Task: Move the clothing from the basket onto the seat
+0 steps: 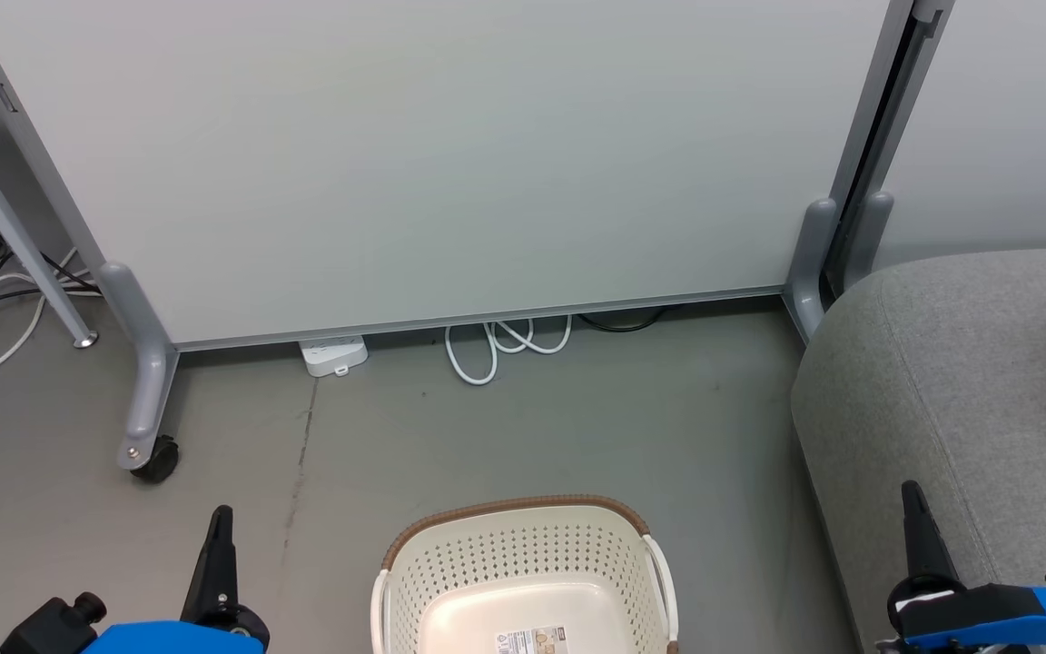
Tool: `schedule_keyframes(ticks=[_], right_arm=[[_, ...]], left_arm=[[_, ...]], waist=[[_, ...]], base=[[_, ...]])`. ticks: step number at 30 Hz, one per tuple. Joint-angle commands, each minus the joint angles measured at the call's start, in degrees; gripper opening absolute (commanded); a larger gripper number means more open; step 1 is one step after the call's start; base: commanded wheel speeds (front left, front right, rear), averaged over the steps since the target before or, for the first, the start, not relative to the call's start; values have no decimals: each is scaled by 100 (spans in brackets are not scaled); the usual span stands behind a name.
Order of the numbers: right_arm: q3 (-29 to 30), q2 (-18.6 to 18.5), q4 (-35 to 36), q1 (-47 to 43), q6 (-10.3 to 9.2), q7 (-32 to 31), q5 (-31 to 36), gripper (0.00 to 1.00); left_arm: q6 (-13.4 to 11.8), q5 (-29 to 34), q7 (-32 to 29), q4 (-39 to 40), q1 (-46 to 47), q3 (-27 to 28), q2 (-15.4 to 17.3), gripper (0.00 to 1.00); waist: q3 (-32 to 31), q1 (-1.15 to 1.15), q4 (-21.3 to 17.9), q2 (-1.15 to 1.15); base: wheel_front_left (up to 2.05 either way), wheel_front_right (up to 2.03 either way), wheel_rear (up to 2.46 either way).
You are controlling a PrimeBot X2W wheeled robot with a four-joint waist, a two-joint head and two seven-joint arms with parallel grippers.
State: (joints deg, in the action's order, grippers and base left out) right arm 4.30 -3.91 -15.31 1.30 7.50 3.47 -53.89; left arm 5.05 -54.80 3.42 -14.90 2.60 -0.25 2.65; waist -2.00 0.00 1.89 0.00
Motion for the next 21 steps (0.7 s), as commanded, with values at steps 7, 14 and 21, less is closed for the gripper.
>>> schedule_keyframes(ticks=[7,14,21], right_arm=[[52,22,93,202,-1,-144,-561,0],[76,33,101,252,0,-257,-996,0],[97,44,108,299,0,-368,-1408,0]], left_arm=[[60,-547,-147,80,204,130,21,0],[83,-968,-262,84,234,199,23,0],[116,-1367,-372,87,264,279,25,0]], waist=[[21,0,-18,0],[41,0,-35,0],[61,0,-53,0]], base=[[0,0,0],[0,0,0],[0,0,0]])
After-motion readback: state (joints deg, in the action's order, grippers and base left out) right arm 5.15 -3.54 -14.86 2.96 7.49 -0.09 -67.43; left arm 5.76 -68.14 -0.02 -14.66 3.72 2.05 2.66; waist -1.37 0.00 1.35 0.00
